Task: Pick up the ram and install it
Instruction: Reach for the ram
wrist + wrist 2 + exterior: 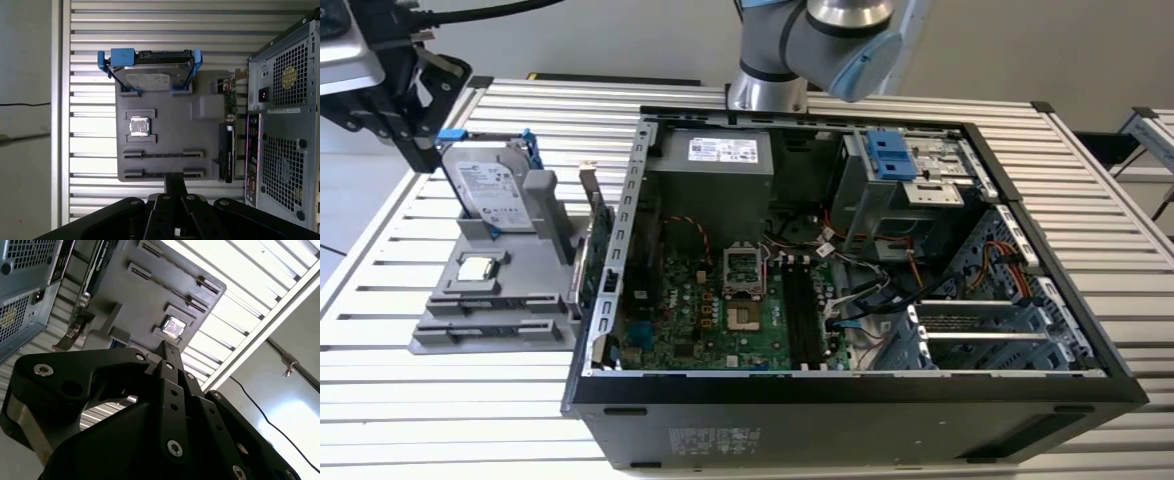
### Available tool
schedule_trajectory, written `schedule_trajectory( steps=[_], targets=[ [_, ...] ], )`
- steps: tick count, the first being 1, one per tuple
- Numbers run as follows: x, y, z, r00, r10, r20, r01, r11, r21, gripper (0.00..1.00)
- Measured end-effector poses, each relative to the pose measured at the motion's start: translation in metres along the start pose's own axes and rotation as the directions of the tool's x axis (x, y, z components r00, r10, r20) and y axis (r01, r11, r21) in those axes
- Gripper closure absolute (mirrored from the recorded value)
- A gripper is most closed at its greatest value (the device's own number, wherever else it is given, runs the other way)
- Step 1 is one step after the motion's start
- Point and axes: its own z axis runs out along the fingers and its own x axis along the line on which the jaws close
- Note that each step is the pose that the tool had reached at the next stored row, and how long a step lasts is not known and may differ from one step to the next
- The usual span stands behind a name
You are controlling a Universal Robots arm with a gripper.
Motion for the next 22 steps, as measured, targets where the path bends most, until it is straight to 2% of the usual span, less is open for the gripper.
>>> schedule_trajectory(
  steps=[22],
  targets=[
    [-0.0001,-0.0215,-0.0009,1.0000,0.000,-0.0001,0.000,1.0000,0.0001,1.00]
  ],
)
